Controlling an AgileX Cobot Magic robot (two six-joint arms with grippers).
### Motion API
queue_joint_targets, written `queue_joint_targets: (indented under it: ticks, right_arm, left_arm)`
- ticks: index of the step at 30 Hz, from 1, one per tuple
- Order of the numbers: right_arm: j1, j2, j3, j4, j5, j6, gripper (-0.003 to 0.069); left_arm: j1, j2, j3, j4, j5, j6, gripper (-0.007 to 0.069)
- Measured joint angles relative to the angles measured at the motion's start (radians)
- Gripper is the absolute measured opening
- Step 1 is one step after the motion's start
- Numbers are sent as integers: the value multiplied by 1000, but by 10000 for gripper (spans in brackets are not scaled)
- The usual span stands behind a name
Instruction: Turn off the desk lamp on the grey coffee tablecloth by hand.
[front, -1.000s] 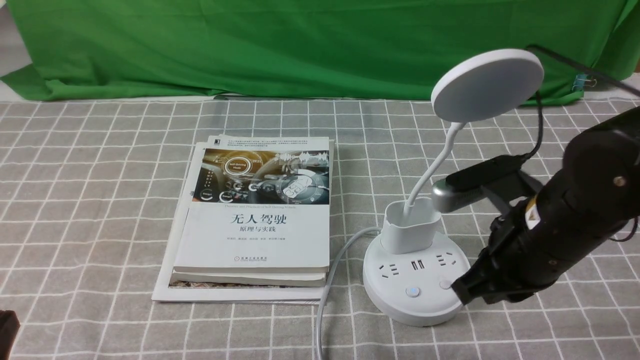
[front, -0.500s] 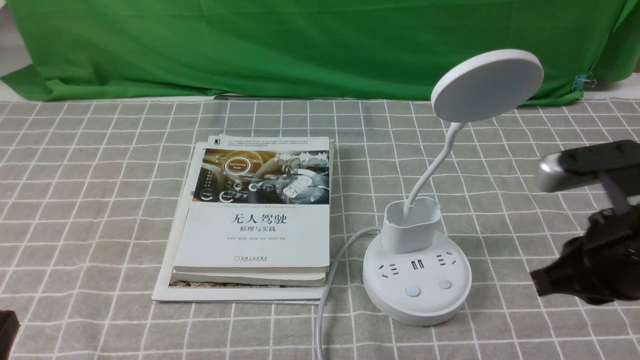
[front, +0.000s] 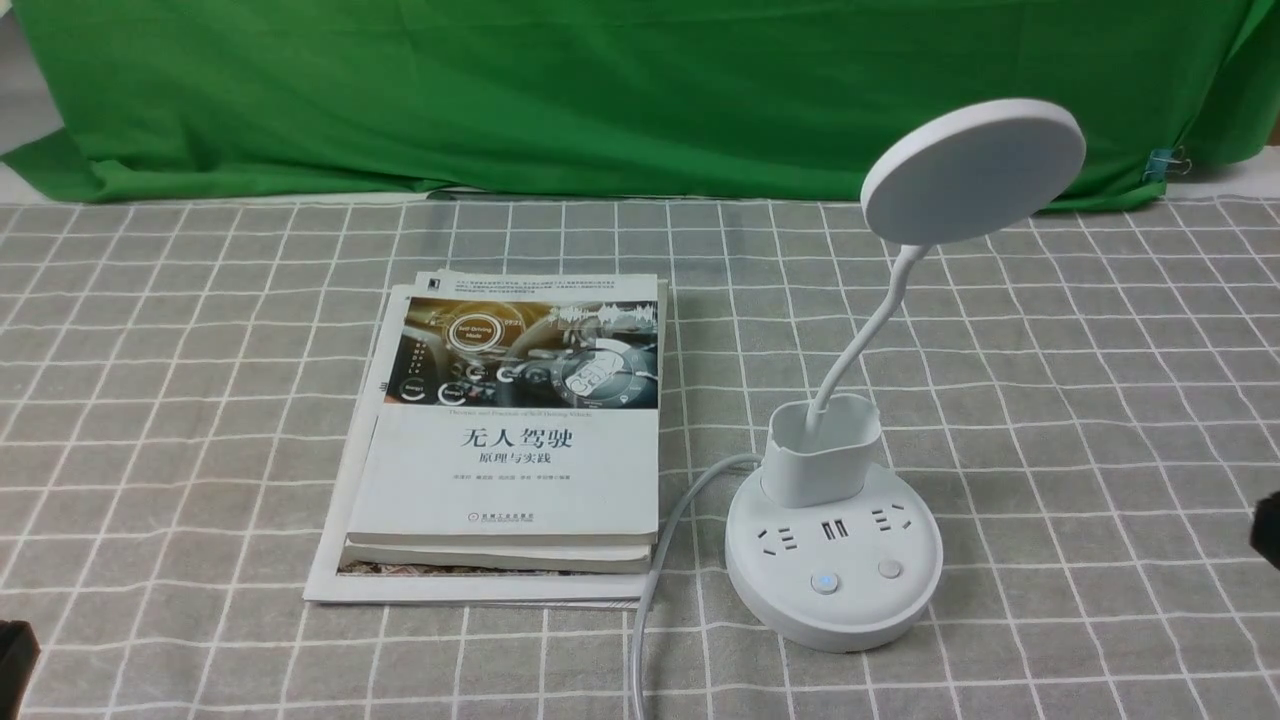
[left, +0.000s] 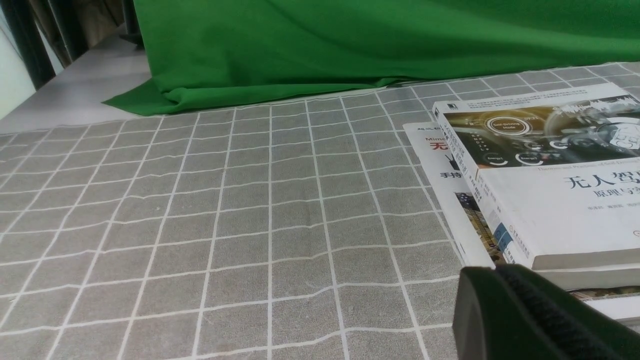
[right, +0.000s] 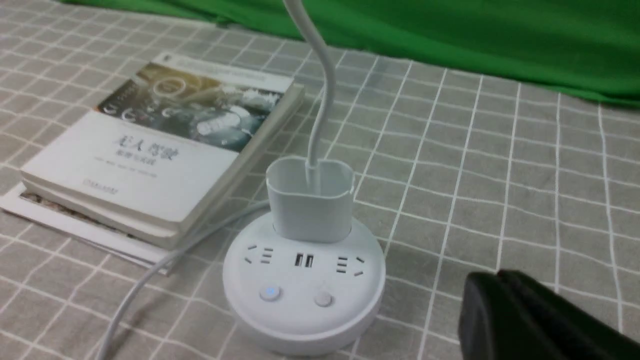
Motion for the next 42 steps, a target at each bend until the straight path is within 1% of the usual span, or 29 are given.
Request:
queue_joint_targets:
  ticks: [4,27,29,30,36,37,40,42]
  right_arm:
    - [0,-48,3,0,-1,0,35]
    - [-5,-75,8,0,-8,0,90]
    - [-30,-95,8,0,-8,0,92]
    - [-77,-125,8,0,-8,0,97]
    - [-227,-247,8,0,-8,0,111]
    - [-232,-252,8,0,-8,1,111]
    - [-314,-331,21,0,-23,1,122]
    - [-332,-356,39,0,-37,1,125]
  left_arm:
    - [0,0,0,0,0,0,1]
    - [0,0,0,0,0,0,1]
    - [0,0,0,0,0,0,1]
    - [0,0,0,0,0,0,1]
    - [0,0,0,0,0,0,1]
    - [0,0,0,0,0,0,1]
    - [0,0,0,0,0,0,1]
    - [0,0,0,0,0,0,1]
